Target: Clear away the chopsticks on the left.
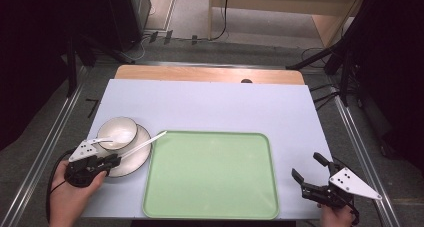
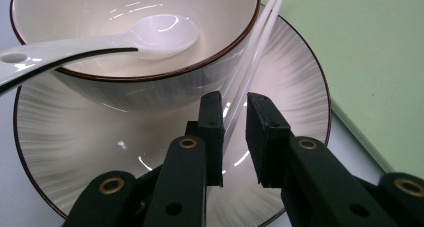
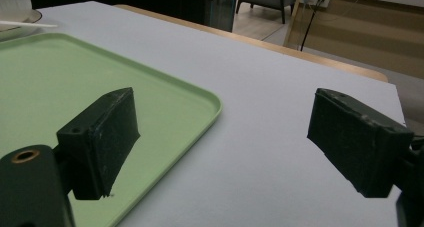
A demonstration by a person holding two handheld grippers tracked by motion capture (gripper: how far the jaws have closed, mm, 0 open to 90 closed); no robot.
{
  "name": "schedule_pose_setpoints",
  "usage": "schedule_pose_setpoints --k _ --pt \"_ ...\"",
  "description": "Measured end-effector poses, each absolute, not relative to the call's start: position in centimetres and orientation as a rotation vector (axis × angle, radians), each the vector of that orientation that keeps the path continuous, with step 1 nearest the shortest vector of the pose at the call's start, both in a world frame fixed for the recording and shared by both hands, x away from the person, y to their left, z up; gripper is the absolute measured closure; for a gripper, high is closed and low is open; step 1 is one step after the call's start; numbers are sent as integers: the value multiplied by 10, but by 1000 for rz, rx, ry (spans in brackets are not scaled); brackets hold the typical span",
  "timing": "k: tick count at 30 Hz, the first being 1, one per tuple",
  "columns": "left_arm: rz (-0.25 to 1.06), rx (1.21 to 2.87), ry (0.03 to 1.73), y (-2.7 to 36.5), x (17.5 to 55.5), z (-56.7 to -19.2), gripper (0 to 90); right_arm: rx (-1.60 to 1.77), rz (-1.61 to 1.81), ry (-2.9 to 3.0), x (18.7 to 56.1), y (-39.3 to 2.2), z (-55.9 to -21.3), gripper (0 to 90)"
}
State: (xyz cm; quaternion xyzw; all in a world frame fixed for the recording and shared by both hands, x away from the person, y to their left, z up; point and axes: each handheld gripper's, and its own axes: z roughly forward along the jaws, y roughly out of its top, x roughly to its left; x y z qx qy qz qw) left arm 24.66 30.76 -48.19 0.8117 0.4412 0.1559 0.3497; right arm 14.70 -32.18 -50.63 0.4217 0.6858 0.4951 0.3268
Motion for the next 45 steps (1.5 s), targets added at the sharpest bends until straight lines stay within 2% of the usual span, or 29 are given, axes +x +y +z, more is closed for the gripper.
schedule_pose_setpoints --k 20,24,31,45 --pt "352 2205 1111 287 255 -491 792 1099 1296 1805 148 -321 -507 128" --pt "361 2283 1099 280 257 -497 812 1100 1296 1805 148 -321 -507 128" --pt "374 2320 1065 274 256 -496 848 1102 1296 1805 148 -322 -507 128" --pt "431 2270 1023 263 244 -474 851 1101 1296 1806 148 -322 -507 128"
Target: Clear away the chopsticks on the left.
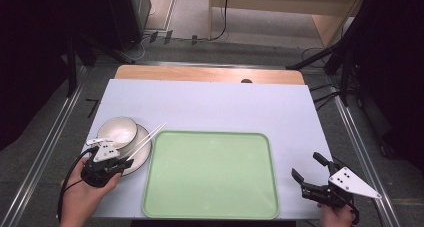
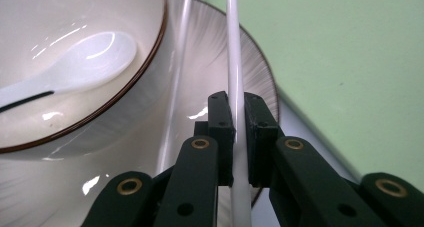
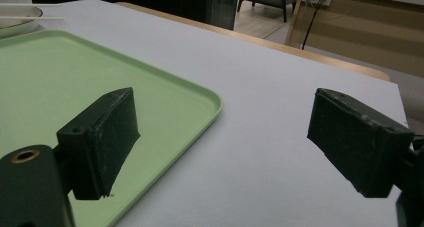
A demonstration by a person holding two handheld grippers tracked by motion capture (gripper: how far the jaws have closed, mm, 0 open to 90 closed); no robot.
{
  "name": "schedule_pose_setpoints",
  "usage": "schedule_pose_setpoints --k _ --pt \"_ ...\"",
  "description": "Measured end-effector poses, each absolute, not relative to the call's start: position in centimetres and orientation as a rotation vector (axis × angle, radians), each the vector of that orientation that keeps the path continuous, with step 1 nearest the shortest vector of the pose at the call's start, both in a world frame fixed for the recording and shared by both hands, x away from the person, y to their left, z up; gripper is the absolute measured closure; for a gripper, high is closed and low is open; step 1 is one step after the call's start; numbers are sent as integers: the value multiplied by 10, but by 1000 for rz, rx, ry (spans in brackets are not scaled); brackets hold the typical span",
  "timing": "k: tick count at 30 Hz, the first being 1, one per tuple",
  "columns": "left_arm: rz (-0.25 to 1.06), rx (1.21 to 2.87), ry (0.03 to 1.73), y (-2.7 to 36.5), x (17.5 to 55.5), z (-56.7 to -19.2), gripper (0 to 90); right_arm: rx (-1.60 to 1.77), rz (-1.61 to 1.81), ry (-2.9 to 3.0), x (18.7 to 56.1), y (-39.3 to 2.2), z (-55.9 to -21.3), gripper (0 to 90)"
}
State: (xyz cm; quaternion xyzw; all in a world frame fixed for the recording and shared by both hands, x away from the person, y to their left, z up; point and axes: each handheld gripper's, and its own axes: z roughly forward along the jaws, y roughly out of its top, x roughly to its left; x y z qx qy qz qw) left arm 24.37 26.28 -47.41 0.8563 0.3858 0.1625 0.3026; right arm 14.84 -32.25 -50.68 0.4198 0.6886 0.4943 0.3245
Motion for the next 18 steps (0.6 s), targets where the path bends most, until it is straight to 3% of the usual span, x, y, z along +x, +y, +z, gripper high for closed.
schedule_pose_setpoints --k 7,18 --pt "392 2319 953 228 233 -472 851 1104 1297 1806 149 -323 -507 128" --pt "197 2322 967 185 226 -498 852 1104 1297 1810 149 -323 -507 128"
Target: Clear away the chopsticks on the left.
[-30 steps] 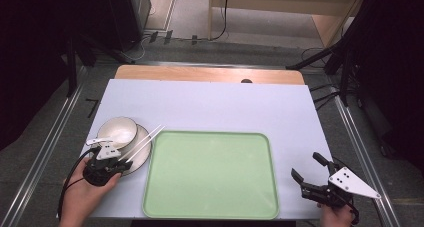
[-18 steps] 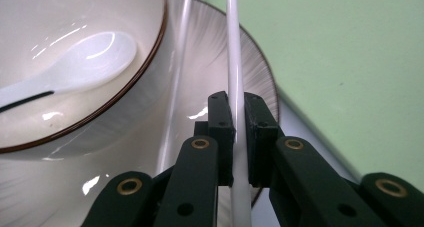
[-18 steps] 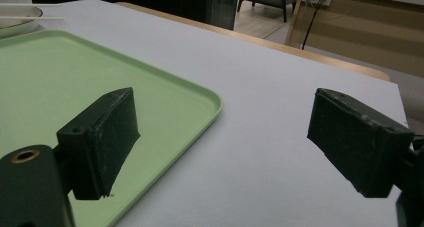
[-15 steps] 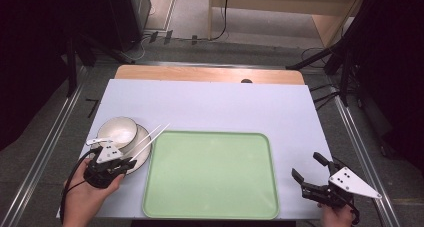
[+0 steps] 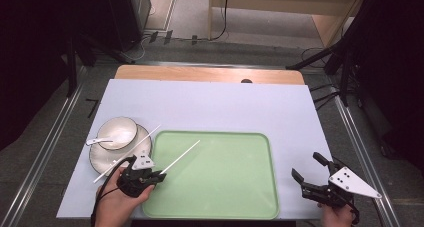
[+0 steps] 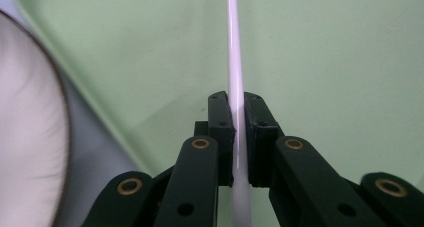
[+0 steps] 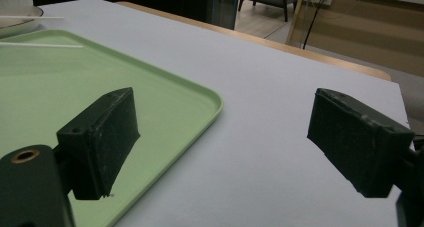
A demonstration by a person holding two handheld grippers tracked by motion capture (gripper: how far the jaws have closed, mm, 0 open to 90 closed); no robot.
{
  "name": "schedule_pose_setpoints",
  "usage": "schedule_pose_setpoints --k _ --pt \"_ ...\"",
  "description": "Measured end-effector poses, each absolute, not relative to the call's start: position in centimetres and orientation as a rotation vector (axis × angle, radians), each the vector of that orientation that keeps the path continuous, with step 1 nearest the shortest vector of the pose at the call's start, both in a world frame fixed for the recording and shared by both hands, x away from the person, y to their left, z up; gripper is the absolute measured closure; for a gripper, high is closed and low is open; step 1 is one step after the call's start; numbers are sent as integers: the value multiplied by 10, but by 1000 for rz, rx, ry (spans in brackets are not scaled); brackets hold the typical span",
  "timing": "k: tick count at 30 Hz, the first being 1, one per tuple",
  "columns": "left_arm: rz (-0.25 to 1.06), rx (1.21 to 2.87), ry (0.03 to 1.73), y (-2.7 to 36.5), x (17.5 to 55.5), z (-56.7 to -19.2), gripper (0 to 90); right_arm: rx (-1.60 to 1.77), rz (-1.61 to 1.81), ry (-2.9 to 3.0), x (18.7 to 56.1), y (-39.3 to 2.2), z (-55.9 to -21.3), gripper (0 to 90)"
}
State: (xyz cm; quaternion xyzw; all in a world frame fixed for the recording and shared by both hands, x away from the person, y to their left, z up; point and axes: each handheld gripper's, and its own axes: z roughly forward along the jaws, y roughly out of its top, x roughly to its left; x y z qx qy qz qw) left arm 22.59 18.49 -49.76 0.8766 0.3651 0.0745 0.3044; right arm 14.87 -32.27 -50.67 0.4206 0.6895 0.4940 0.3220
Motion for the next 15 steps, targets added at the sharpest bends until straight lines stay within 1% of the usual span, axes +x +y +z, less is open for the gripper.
schedule_pose_setpoints --k 5,12,15 --pt "153 2256 993 175 226 -505 852 1104 1297 1813 149 -323 -507 128" --pt "120 2244 1015 172 225 -513 851 1104 1298 1812 150 -323 -507 128" --pt "125 2236 1026 171 224 -514 851 1102 1299 1812 150 -323 -507 128"
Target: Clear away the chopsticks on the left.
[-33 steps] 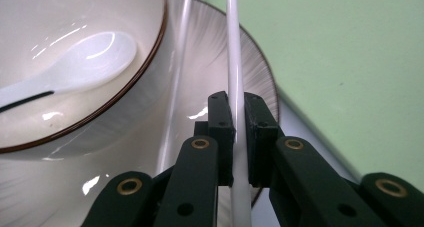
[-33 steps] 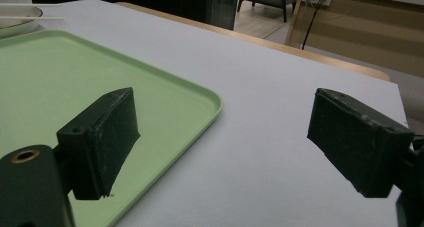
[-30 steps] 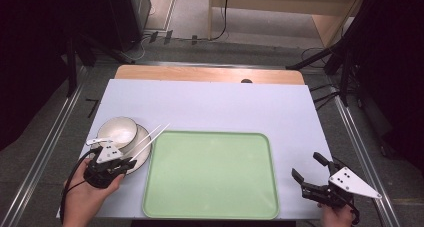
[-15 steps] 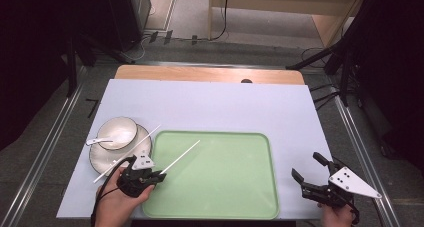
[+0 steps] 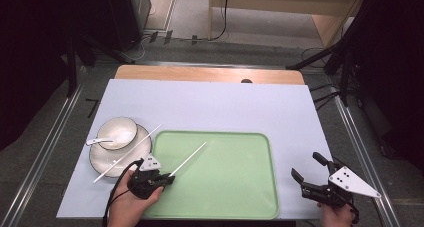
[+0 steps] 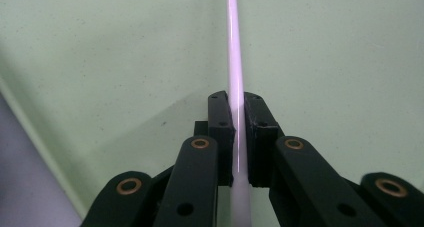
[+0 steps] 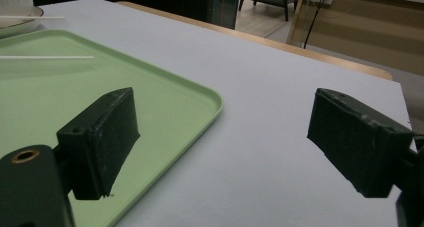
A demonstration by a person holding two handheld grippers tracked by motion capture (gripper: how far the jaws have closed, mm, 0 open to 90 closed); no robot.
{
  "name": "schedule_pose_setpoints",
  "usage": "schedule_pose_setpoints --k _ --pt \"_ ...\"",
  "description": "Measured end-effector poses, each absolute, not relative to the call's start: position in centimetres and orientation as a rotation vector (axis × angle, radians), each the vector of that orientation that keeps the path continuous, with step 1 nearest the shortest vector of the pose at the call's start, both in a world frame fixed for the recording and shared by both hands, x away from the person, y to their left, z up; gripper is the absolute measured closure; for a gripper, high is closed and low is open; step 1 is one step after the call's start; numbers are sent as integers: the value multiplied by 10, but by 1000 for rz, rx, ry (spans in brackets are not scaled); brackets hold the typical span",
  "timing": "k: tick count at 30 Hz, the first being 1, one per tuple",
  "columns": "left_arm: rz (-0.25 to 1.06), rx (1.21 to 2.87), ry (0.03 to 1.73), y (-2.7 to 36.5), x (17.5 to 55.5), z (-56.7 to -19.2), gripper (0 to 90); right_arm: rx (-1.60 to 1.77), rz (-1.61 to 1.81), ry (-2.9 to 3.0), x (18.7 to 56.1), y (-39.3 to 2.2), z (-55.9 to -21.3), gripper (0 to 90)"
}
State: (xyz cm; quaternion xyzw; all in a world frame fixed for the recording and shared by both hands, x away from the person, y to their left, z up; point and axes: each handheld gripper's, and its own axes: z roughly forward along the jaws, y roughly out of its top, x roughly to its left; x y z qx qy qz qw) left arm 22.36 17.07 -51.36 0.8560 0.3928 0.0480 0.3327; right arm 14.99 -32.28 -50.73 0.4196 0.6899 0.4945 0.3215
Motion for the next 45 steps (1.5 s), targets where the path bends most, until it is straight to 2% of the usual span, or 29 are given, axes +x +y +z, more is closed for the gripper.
schedule_pose_setpoints --k 9,15,19,22,27,29,36,45 --pt "90 2208 1030 172 224 -516 841 1099 1298 1817 150 -322 -507 128" --pt "57 2206 1019 172 225 -515 776 1100 1295 1817 150 -322 -507 128" --pt "99 2205 1023 171 227 -513 665 1097 1296 1816 150 -322 -507 128" --pt "111 2166 1023 170 230 -508 693 1104 1299 1817 150 -323 -508 128" --pt "153 2159 961 150 235 -501 857 1104 1302 1812 151 -322 -508 128" --pt "156 2190 937 136 236 -502 894 1103 1302 1814 151 -322 -508 128" --pt "196 2265 932 112 246 -518 900 1104 1300 1818 150 -322 -509 128" --pt "236 2230 1054 126 252 -516 900 1107 1298 1822 150 -322 -509 128"
